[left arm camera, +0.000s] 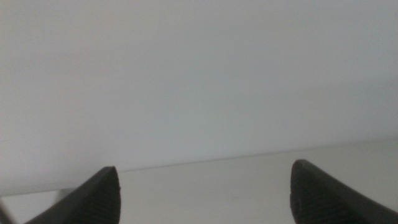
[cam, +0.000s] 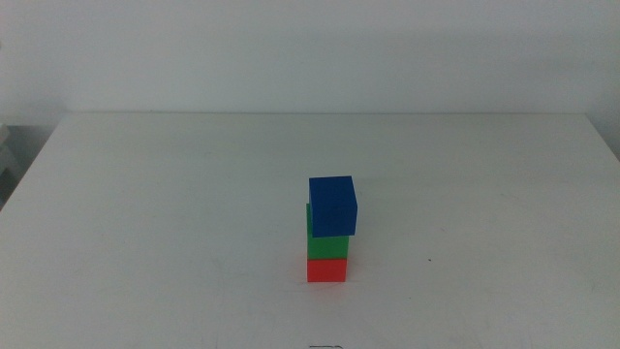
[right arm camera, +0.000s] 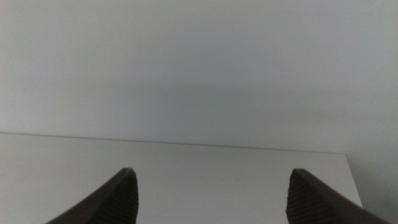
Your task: Stack red cubes first, then green, then blue cubes in a specific spot.
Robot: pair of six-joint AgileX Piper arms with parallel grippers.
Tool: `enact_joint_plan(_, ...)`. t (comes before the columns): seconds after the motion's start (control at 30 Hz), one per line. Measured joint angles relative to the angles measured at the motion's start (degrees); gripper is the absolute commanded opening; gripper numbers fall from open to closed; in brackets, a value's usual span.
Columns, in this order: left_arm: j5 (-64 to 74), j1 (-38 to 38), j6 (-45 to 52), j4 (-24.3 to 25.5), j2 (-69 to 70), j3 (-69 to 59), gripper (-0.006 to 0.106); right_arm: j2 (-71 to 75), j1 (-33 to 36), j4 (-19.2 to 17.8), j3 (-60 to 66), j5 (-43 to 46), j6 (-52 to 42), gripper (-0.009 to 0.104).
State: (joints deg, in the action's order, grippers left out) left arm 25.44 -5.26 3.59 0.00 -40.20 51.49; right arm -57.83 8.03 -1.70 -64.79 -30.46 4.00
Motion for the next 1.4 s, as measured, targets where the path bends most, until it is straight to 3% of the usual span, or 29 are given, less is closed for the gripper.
enact_joint_plan(0.2, -2.58, 6.37, -0.48, -0.93, 3.61, -6.02, 0.094, 0.0, 0.0, 0.0, 0.0, 0.0, 0.0, 0.061)
enact_joint_plan(0.47, -3.03, 7.3, -0.48, -0.98, 5.05, -7.66, 0.094, 1.04, 0.0, 0.0, 2.37, 2.9, 0.0, 0.061)
enact_joint_plan(0.77, -6.08, 6.71, -0.48, -0.98, 16.76, -23.55, 0.094, 19.43, -5.02, 0.0, 29.2, 20.1, 0.0, 0.061)
enact_joint_plan(1.1, -7.47, 6.17, -0.48, -0.98, 36.7, -41.52, 0.094, 48.22, -7.4, 0.0, 58.98, 20.57, 0.0, 0.061)
enact_joint_plan(1.4, -13.31, 6.17, -0.48, -1.11, 40.85, -52.18, 0.094, 57.61, -7.4, 0.0, 66.36, 19.6, 0.0, 0.061)
